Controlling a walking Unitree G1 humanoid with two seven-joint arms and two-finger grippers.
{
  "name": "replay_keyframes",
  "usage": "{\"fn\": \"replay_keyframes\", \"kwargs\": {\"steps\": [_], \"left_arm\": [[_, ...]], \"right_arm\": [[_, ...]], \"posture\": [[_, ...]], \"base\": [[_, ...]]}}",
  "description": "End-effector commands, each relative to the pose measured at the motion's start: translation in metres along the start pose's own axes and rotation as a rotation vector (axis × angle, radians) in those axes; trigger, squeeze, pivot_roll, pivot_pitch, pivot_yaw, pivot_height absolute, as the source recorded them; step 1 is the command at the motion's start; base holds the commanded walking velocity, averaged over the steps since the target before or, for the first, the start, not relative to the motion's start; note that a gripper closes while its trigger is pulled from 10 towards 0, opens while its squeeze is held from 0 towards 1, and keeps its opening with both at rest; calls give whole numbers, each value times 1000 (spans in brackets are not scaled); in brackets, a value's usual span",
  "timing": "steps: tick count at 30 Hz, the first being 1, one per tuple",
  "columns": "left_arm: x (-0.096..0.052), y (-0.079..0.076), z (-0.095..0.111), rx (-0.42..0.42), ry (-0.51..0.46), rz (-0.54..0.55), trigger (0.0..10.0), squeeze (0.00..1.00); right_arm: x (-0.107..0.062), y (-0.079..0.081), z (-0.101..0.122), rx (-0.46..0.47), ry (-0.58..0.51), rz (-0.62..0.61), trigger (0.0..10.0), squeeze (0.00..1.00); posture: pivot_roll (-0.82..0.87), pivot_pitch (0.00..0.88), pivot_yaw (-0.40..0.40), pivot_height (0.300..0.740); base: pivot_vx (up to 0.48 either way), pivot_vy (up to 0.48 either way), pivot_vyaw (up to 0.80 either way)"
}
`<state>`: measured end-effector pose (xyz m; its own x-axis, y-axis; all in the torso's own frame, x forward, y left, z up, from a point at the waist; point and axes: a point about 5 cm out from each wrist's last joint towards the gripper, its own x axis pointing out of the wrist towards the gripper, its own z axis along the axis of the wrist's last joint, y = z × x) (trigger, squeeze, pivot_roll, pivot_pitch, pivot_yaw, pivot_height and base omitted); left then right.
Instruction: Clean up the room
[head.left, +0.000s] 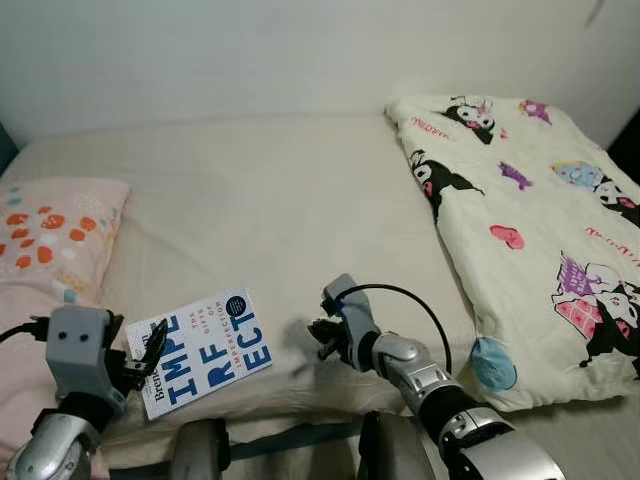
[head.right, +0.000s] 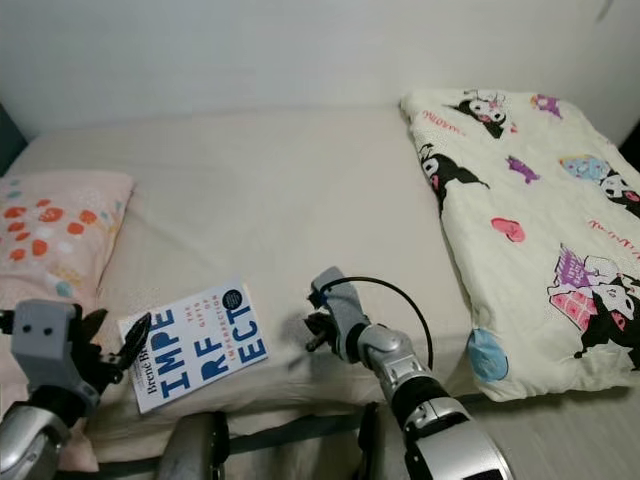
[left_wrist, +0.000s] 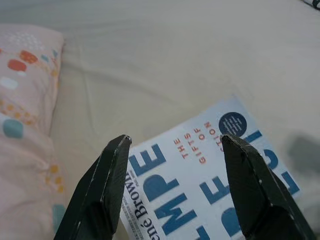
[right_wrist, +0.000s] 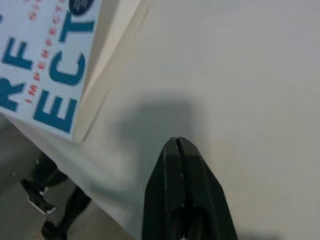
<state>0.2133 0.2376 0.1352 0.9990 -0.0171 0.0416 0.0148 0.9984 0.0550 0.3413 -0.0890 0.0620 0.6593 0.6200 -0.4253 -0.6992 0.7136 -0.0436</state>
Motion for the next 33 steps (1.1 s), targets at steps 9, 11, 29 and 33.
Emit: {"fn": "replay_keyframes", "kwargs": {"steps": [9,11,29,33], "left_arm": [[-11,-2,2,2,34,-3,10000,0],[-12,-1,3,6,39,-3,10000,0],[-16,2,5,17,61,2,10000,0],[-16,3,6,23,64,0,10000,0]], "right_arm": [[9,13,2,-39,18,32,0,0],[11,17,3,-44,11,59,0,0],[13,44,-8,-41,12,281,1137,0],[13,46,-9,-34,4,307,1216,0]], "posture": [[212,277,-123,591],[212,277,-123,591],[225,286,-119,591],[227,288,-118,591]], "base": [[0,0,0],[0,0,0],[0,0,0],[0,0,0]]}}
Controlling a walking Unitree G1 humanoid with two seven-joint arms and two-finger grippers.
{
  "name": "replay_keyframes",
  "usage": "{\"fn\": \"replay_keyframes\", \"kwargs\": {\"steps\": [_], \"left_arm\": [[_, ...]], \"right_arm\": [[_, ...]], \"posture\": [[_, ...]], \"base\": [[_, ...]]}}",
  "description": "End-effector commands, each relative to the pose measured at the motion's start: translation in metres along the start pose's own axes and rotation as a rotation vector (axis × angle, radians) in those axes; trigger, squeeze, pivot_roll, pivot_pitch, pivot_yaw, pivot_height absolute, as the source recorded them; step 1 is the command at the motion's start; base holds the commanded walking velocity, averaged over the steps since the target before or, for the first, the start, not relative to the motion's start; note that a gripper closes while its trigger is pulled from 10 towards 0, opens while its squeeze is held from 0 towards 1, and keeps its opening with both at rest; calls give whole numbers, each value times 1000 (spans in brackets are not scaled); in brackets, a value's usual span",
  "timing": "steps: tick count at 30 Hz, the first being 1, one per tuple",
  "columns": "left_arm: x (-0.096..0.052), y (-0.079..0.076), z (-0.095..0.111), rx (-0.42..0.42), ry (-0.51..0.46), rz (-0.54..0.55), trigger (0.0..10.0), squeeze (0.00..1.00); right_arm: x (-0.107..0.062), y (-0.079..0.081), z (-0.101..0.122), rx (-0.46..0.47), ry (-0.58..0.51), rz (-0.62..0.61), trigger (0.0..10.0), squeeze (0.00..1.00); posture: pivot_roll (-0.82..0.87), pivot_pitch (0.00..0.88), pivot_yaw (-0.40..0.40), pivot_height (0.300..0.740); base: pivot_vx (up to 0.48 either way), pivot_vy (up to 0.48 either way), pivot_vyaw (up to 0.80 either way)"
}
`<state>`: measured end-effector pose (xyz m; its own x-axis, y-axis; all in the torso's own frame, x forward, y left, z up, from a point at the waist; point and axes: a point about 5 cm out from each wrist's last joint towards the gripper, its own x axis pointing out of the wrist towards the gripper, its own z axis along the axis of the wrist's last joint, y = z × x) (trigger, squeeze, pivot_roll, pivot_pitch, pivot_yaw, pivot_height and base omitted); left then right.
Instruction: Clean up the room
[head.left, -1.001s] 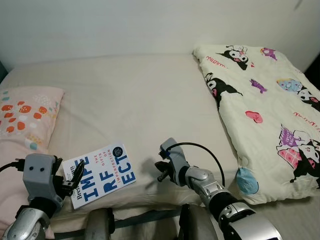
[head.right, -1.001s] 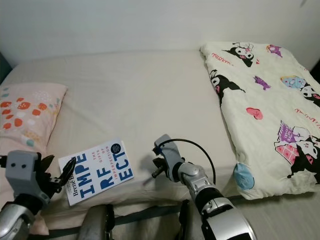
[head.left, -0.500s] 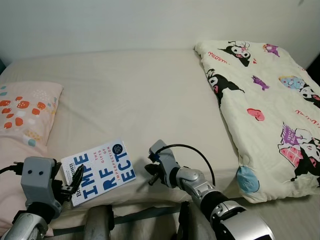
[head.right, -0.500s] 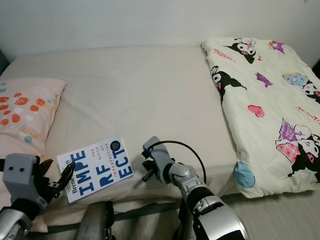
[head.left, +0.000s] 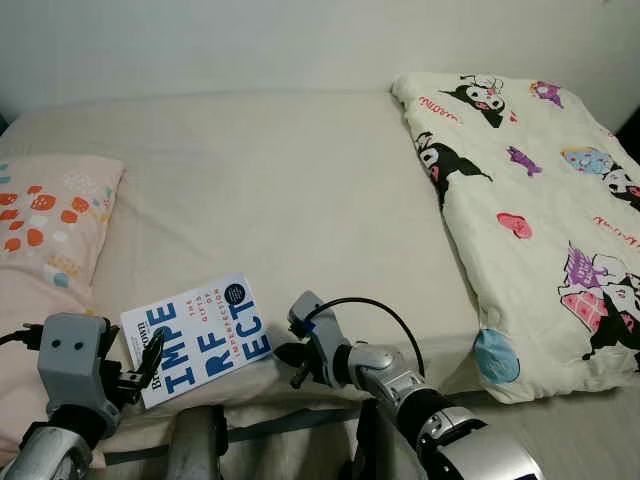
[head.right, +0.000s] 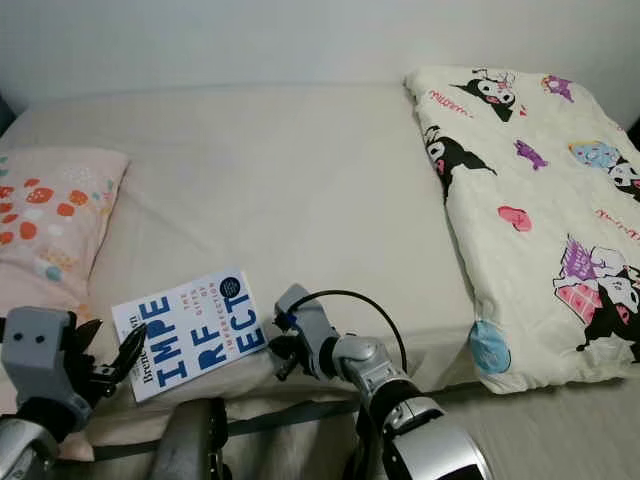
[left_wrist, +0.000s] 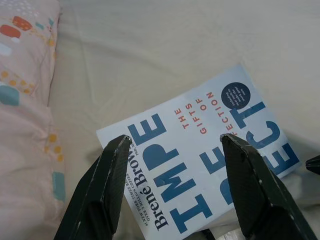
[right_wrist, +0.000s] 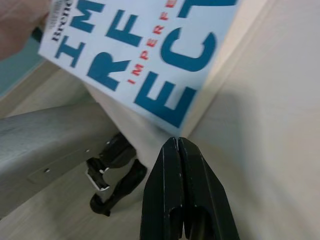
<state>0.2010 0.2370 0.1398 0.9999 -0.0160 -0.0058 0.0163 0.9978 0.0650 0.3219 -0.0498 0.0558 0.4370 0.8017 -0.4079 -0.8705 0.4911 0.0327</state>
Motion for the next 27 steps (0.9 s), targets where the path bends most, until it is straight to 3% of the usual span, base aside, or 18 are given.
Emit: {"fn": "replay_keyframes", "kwargs": {"steps": [1,11,14,15,21,23,24,27], "left_arm": [[-4,5,0,14,18,4,10000,0],[-7,7,2,13,18,4,10000,0],[-7,5,2,-2,17,-10,10000,0],[-8,5,2,-3,19,-15,10000,0],[-8,2,0,-8,28,-37,10000,0],[-7,2,0,-9,30,-43,10000,0],[-7,2,-1,-9,31,-47,10000,0],[-7,3,0,-9,34,-52,10000,0]], "right_arm": [[0,6,-10,21,16,31,1216,0],[2,17,-16,19,20,120,2353,0],[-3,8,-20,0,64,34,2235,0],[-5,3,-22,17,75,-25,1098,0],[-15,-11,-33,117,125,-163,1373,0],[-16,-12,-34,124,137,-179,1137,0],[-17,-13,-35,128,145,-190,510,0],[-19,-19,-36,144,156,-262,510,0]], "posture": [[227,288,-118,591],[223,287,-122,591],[221,287,-124,591],[216,286,-124,591],[210,284,-121,591],[208,283,-116,591],[208,283,-116,591],[211,281,-112,591]], "base": [[0,0,0],[0,0,0],[0,0,0],[0,0,0],[0,0,0],[0,0,0],[0,0,0],[0,0,0]]}}
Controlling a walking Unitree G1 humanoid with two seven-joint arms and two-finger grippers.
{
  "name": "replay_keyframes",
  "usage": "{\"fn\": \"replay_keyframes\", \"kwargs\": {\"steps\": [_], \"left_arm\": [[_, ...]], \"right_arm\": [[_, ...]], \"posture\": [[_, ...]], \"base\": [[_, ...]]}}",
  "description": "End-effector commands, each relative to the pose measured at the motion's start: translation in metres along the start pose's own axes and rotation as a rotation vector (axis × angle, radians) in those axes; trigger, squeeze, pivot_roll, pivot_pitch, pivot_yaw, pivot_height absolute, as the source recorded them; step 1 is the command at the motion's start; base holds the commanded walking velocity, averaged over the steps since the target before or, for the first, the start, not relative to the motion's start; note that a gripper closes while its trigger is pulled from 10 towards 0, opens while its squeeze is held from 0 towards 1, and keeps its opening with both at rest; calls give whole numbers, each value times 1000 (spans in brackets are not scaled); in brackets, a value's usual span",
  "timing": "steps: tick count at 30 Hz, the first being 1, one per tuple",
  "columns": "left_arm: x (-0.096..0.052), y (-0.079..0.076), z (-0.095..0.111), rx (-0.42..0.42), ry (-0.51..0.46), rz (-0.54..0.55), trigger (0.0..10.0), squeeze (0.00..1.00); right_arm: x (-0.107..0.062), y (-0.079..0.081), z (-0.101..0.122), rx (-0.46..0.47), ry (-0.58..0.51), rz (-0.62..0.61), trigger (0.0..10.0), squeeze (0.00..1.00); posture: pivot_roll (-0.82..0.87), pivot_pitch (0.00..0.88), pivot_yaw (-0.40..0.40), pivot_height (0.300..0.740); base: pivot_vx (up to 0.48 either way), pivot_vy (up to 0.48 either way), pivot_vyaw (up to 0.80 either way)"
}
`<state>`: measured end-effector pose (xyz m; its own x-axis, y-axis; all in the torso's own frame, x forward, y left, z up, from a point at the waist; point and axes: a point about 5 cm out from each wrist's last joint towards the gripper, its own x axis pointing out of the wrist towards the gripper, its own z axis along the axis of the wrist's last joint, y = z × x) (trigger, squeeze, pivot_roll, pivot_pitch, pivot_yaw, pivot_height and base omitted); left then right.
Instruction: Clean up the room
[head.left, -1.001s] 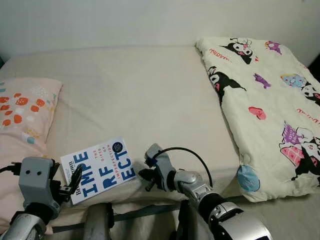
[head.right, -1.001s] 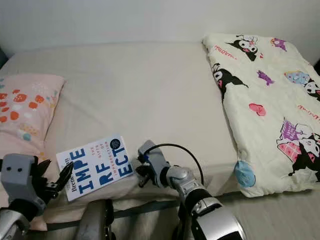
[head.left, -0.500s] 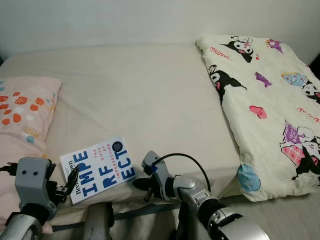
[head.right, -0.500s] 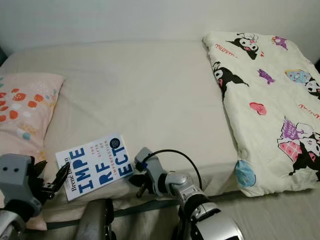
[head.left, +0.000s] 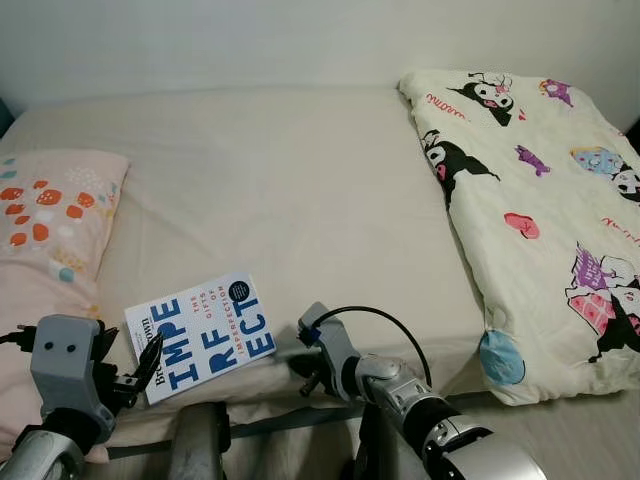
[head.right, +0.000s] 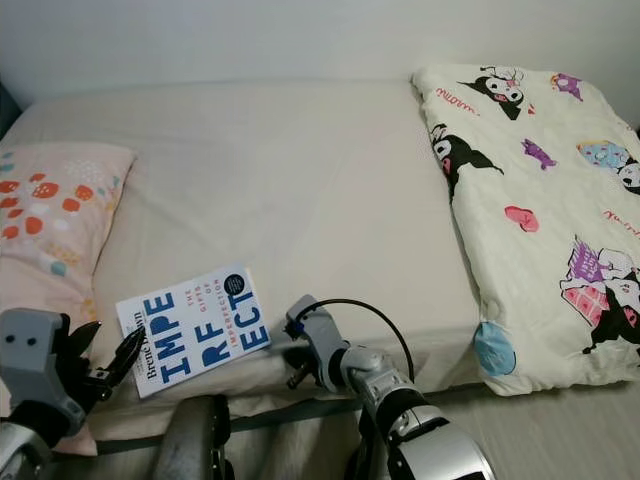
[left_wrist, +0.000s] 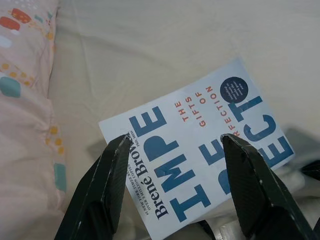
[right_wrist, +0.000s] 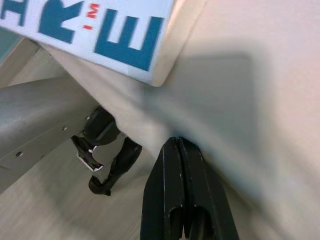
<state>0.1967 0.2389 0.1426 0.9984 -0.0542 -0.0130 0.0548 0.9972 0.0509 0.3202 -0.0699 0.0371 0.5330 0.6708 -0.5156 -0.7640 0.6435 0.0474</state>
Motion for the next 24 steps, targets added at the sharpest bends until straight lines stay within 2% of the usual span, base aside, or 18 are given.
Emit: {"fn": "replay_keyframes", "kwargs": {"steps": [1,3,7,8,11,14,15,18,19,20,21,22,23,24], "left_arm": [[-2,0,-3,4,29,-13,10000,0],[-2,1,-2,5,28,-12,10000,0],[-3,2,0,6,22,-6,10000,0],[-3,2,0,6,22,-6,10000,0],[-3,3,0,7,22,-5,10000,0],[-4,4,0,8,24,-3,10000,0],[-5,5,0,10,25,-1,10000,0],[-6,6,0,14,28,4,10000,0],[-6,7,-1,15,30,6,10000,0],[-6,7,-1,15,30,6,10000,0],[-6,7,-1,16,31,6,10000,0],[-6,7,-1,16,31,6,10000,0],[-6,8,-1,19,34,6,10000,0],[-6,8,-2,23,40,1,10000,0]], "right_arm": [[-7,-12,-11,47,40,-103,510,0],[-9,-19,-6,38,16,-181,0,0],[-11,-29,11,59,-80,-279,0,0],[-11,-29,11,59,-80,-279,0,0],[-12,-34,31,62,-169,-324,0,0],[-12,-36,37,64,-194,-334,0,0],[-13,-37,42,67,-217,-348,510,0],[-14,-39,50,78,-259,-370,510,0],[-12,-38,50,86,-257,-359,4784,0],[-12,-38,50,86,-257,-359,4784,0],[-11,-36,49,90,-250,-349,7843,0],[-11,-36,49,90,-250,-349,7843,0],[-8,-32,45,81,-214,-319,10000,0],[-3,-24,37,46,-154,-252,10000,0]], "posture": [[211,281,-112,591],[216,283,-112,591],[220,289,-112,591],[220,289,-112,591],[220,289,-112,591],[221,290,-118,591],[221,290,-118,591],[221,286,-123,591],[221,285,-123,591],[221,285,-123,591],[221,285,-123,591],[221,285,-123,591],[221,284,-120,591],[219,286,-117,591]], "base": [[0,0,0],[0,0,0],[0,0,0],[0,0,0],[0,0,0],[0,0,0],[0,0,0],[0,0,0],[0,0,0],[0,0,0],[0,0,0],[0,0,0],[0,0,0],[0,0,0]]}}
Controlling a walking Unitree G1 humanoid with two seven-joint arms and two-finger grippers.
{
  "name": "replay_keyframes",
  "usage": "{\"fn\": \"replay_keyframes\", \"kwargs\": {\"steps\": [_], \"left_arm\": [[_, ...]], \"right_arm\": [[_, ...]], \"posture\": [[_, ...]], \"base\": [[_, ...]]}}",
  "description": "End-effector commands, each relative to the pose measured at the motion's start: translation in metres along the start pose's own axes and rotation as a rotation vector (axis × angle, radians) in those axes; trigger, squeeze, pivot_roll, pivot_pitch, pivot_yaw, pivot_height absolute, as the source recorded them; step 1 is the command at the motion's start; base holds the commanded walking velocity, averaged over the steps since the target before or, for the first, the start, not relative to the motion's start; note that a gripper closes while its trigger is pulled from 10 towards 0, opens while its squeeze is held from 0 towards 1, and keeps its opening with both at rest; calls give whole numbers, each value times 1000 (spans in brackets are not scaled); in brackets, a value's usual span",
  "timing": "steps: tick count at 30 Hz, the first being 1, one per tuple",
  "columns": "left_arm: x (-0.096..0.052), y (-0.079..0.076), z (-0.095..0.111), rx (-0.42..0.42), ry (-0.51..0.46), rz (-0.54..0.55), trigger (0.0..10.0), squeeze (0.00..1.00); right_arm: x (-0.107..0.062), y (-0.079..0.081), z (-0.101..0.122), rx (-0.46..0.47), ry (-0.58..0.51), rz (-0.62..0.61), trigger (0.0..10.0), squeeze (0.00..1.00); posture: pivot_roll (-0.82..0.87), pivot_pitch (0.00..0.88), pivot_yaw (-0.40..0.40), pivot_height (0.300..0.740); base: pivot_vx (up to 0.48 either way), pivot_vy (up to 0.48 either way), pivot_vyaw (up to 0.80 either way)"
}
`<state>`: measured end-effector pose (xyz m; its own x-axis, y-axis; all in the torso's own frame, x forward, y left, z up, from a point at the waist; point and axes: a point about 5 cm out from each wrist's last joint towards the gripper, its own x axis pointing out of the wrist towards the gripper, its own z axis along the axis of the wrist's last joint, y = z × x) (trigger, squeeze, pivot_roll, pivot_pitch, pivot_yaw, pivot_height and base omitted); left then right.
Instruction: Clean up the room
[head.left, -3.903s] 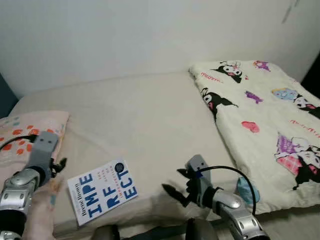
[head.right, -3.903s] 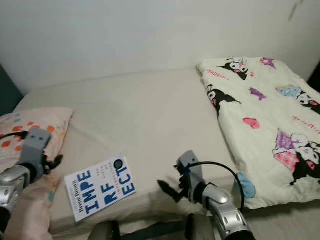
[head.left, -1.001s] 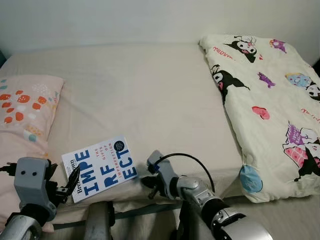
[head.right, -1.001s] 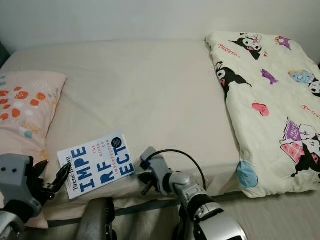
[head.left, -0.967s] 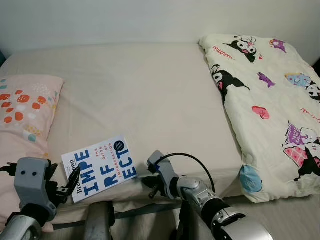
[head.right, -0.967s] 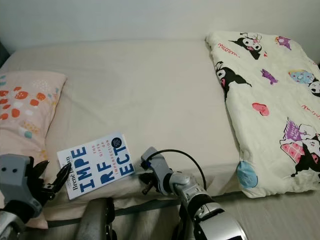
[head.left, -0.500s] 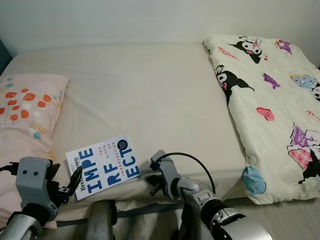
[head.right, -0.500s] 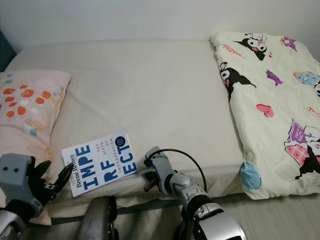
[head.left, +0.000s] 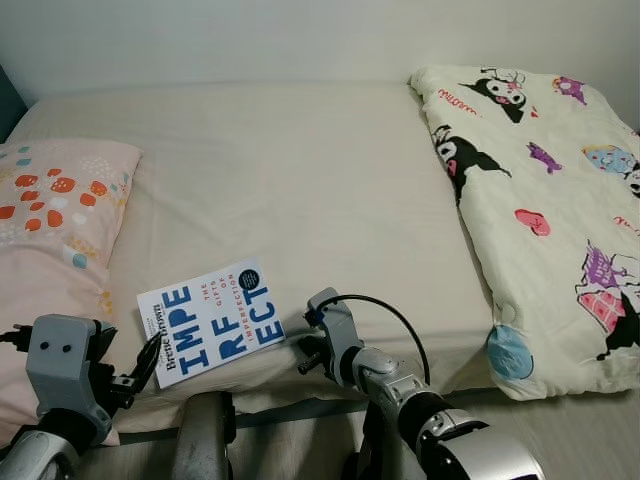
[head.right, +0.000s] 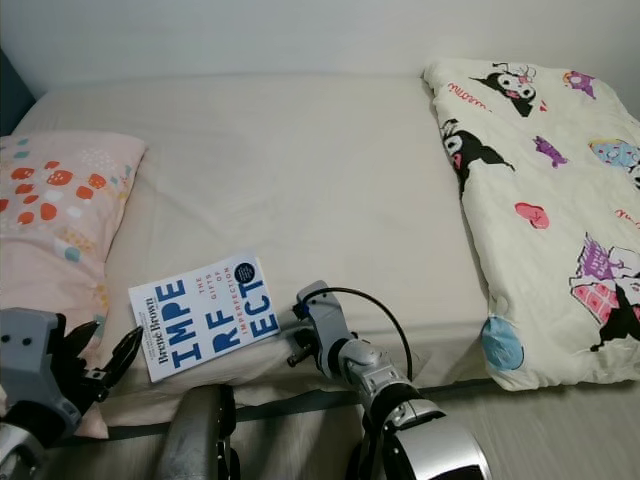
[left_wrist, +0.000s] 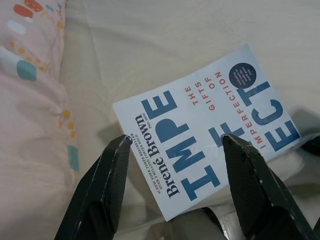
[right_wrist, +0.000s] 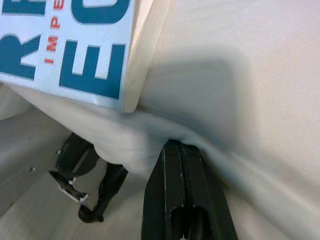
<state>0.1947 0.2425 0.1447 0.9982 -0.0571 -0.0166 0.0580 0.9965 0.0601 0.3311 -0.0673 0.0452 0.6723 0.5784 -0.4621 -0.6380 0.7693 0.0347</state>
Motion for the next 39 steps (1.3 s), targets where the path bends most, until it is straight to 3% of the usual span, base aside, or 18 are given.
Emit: {"fn": "replay_keyframes", "kwargs": {"steps": [1,3,6,9,12,15,17,20,24,26,28,29,33,34,35,36,39], "left_arm": [[-3,4,-4,17,42,-1,10000,0],[-2,3,-4,17,44,-5,10000,0],[-2,3,-4,17,44,-7,10000,0],[-1,1,-5,15,49,-18,10000,0],[-1,0,-5,13,47,-22,10000,0],[0,-2,-4,9,42,-29,10000,0],[0,-2,-4,9,41,-30,10000,0],[1,-2,-4,7,39,-35,10000,0],[1,-2,-4,7,38,-35,10000,0],[2,-1,-4,7,37,-33,10000,0],[2,0,-4,6,36,-34,10000,0],[2,0,-4,6,36,-34,10000,0],[3,-1,-3,7,33,-37,10000,0],[3,-1,-3,7,33,-37,10000,0],[3,-1,-2,7,32,-38,10000,0],[3,-1,-2,8,31,-39,10000,0],[3,-1,-1,10,30,-39,10000,0]], "right_arm": [[1,0,14,-95,-1,59,10000,0],[3,13,7,-141,43,191,10000,0],[3,17,6,-154,54,232,10000,0],[3,32,1,-182,99,410,10000,0],[2,38,1,-199,111,504,10000,0],[-4,39,12,-152,63,671,10000,0],[-6,38,16,-137,46,708,10000,0],[-18,28,39,-37,-52,846,10000,0],[-23,16,62,9,-180,830,10000,0],[-25,-9,94,106,-401,603,10000,0],[-26,-28,105,164,-489,360,10000,0],[-26,-28,105,164,-489,360,10000,0],[-22,-40,88,140,-394,136,9765,0],[-22,-40,88,140,-394,136,9765,0],[-20,-39,81,133,-365,115,7333,0],[-18,-37,75,144,-335,101,0,0],[-15,-33,69,155,-309,116,0,0]], "posture": [[219,286,-117,591],[218,287,-113,591],[218,287,-113,591],[217,284,-111,591],[218,283,-110,591],[217,278,-111,591],[217,278,-111,591],[216,278,-109,591],[216,278,-108,591],[214,277,-105,591],[214,276,-103,591],[214,276,-103,591],[220,275,-98,591],[220,275,-98,591],[221,275,-97,591],[226,278,-96,591],[229,280,-97,591]], "base": [[0,0,0],[0,0,0],[0,0,0],[0,0,0],[0,0,0],[0,0,0],[0,0,0],[0,0,0],[0,0,0],[0,0,0],[0,0,0],[0,0,0],[0,0,0],[0,0,0],[0,0,0],[0,0,0],[0,0,0]]}}
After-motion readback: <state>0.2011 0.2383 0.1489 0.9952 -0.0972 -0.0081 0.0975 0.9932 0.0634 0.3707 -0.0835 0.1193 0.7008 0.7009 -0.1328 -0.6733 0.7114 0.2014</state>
